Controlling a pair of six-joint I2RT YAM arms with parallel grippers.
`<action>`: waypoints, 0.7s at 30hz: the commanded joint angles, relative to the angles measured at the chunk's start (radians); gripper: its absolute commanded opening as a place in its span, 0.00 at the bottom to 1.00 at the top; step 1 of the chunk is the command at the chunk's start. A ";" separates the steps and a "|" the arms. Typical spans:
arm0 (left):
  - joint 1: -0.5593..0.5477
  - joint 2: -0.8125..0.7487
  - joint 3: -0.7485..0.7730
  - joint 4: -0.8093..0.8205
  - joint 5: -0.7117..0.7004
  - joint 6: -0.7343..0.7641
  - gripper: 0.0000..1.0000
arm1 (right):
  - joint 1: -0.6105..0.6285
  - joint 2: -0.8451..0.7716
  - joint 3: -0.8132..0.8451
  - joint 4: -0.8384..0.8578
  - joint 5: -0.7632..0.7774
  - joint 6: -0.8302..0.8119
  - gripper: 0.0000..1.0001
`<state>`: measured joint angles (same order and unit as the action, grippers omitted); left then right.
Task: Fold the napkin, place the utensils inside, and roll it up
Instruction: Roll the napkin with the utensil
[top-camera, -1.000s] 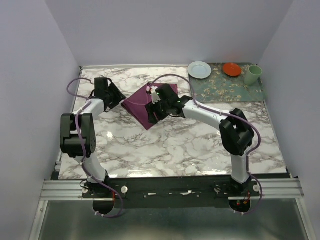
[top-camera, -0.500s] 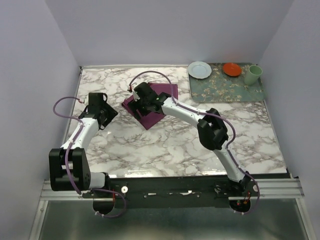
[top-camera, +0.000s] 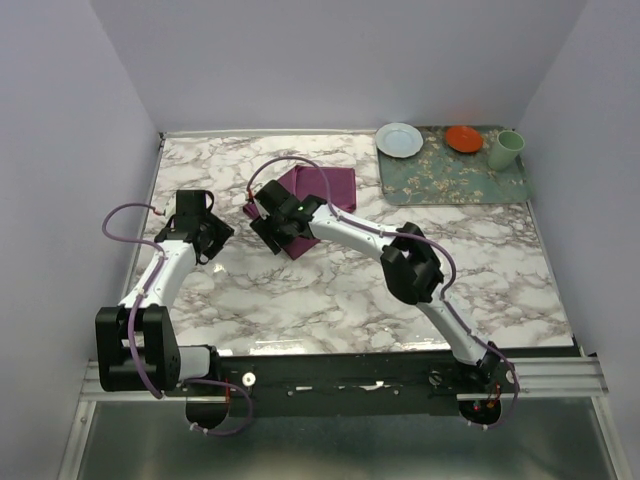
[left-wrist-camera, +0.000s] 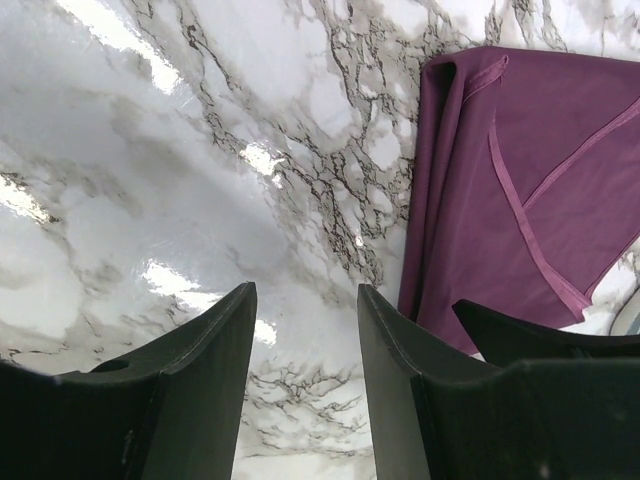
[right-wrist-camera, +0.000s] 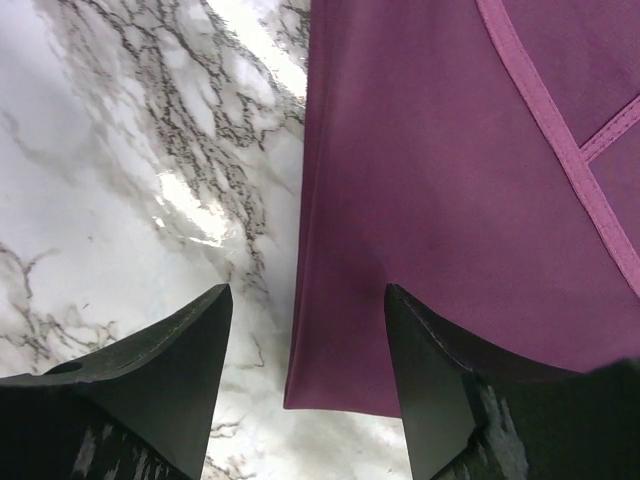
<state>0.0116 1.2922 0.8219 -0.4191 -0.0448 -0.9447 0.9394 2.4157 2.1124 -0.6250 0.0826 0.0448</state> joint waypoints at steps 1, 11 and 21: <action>-0.004 -0.022 -0.020 -0.009 0.005 -0.029 0.54 | 0.009 0.055 0.061 -0.039 0.043 -0.014 0.71; -0.009 -0.064 -0.029 -0.020 -0.021 -0.009 0.54 | 0.007 0.065 0.023 -0.012 0.037 -0.002 0.72; -0.009 -0.054 0.005 -0.053 -0.026 -0.008 0.58 | 0.004 0.088 0.020 -0.035 0.012 0.024 0.66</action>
<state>0.0063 1.2465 0.8043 -0.4503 -0.0452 -0.9543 0.9409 2.4615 2.1395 -0.6380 0.1001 0.0551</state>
